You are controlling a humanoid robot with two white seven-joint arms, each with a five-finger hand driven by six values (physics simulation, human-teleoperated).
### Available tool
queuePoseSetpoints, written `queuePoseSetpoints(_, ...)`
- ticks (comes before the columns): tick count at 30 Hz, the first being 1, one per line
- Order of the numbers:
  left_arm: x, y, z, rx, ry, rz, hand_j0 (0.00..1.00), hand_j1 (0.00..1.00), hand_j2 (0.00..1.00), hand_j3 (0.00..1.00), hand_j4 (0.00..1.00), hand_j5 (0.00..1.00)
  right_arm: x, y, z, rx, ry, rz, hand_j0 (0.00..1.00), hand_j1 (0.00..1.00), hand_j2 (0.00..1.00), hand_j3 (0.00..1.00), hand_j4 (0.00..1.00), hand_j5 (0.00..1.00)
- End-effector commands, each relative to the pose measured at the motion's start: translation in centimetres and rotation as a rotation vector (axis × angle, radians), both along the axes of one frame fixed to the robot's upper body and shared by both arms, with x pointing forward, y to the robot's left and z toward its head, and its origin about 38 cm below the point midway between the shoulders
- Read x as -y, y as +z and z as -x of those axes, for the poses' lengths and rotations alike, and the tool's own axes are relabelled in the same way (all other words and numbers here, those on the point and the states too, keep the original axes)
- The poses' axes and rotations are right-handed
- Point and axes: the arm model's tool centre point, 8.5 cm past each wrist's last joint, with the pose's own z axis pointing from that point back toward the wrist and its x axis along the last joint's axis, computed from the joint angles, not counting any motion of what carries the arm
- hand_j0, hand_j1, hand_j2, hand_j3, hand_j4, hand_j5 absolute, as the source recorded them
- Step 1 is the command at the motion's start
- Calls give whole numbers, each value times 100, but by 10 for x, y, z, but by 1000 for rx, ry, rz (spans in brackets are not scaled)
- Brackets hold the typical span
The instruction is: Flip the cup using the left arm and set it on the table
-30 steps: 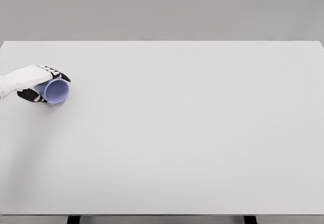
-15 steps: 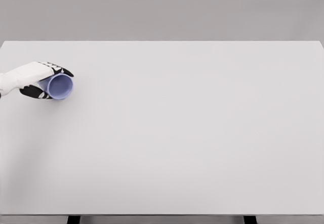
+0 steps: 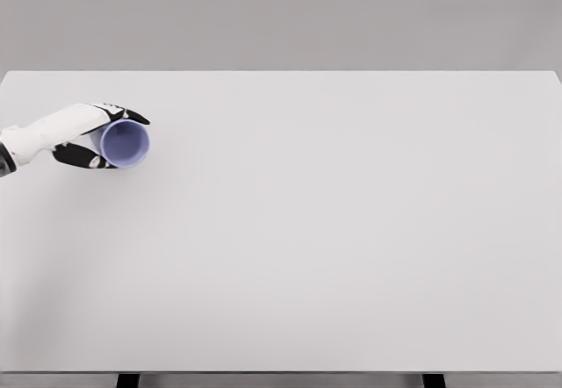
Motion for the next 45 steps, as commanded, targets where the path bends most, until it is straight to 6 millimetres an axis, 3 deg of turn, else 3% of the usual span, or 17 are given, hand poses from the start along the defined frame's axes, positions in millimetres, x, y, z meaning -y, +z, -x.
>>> queuePoseSetpoints(1,6,0,2,-16,-7,56,80,80,80,80,80,80,0,0,0,0,-1,0,100,100,100,100,100,100)
queuePoseSetpoints(13,23,-2,9,-74,-35,212,82,82,82,82,82,82,0,0,0,0,-1,0,100,100,100,100,100,100)
queuePoseSetpoints(18,27,-9,23,-138,-52,280,82,82,82,82,82,82,0,0,0,0,-1,0,100,100,100,100,100,100)
queuePoseSetpoints(22,31,-2,28,-145,-70,318,82,82,82,82,82,82,0,0,0,0,-1,0,100,100,100,100,100,100)
queuePoseSetpoints(45,60,-8,65,-331,-125,589,84,84,84,84,84,84,0,0,0,0,-1,0,100,100,100,100,100,100)
